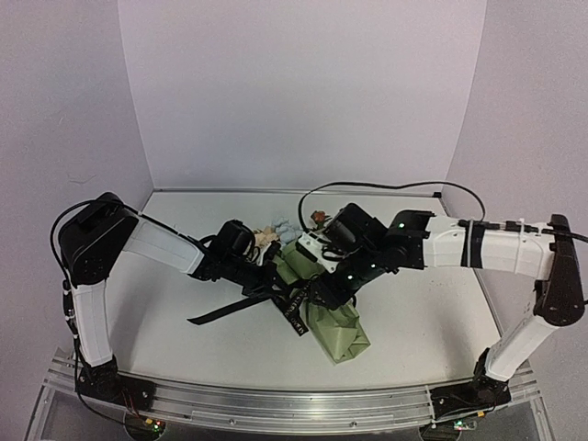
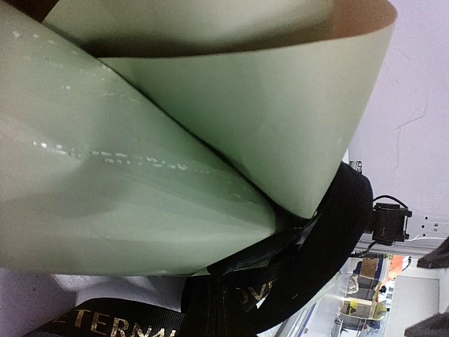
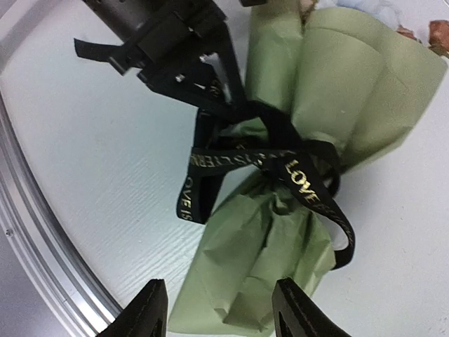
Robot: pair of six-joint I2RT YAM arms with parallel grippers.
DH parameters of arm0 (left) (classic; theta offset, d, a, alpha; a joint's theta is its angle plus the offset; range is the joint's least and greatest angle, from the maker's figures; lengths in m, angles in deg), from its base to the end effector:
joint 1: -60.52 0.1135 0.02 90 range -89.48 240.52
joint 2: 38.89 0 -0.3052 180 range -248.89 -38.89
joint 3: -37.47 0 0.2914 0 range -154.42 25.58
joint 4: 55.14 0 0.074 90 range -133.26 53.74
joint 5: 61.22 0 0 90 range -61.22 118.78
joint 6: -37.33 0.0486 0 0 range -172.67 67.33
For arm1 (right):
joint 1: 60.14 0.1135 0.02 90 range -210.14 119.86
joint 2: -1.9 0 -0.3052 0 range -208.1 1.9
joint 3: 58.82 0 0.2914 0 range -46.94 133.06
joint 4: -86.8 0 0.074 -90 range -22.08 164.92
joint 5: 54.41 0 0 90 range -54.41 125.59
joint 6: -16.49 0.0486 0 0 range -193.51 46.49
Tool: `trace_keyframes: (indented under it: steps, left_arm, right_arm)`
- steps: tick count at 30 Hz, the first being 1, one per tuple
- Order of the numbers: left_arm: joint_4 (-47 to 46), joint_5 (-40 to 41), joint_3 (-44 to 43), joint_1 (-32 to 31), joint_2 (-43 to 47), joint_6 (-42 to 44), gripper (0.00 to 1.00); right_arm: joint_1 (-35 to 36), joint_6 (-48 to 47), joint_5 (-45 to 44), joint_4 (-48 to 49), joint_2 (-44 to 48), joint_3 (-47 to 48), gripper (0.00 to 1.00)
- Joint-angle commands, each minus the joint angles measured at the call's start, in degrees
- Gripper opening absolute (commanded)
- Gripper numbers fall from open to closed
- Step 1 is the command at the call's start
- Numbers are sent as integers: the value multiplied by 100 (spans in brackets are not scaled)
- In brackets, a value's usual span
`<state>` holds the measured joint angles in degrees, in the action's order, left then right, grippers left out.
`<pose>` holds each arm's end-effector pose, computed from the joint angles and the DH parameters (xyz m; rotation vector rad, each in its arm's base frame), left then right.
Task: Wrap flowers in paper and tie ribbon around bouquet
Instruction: Adjust the half-tied ribbon on the folded bouquet.
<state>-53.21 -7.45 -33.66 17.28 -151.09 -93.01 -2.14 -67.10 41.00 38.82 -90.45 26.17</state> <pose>0.2993 -0.3208 0.1274 0.4335 2.5776 -1.3810 0.2034 0.3341 0.2804 -1.1778 2.3479 0.5418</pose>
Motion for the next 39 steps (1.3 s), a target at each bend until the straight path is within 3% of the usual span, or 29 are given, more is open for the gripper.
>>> trace_keyframes:
  steps: [1,8,23,29,39]
  left_arm:
    - [-77,409,8,-54,257,580,0]
    - [-378,344,299,-155,395,996,0]
    - [-1022,-623,624,-167,577,1267,0]
    - [-1138,-655,664,-163,579,1154,0]
    - [-1932,-990,832,-92,481,460,0]
  right_arm:
    - [128,-130,95,-218,-747,555,55]
    - [124,-424,264,-353,-1501,1174,56]
    - [221,-311,533,-176,-2176,1260,55]
    - [348,-227,291,177,-2210,960,54]
    - [511,98,-763,1743,-1922,-165,53]
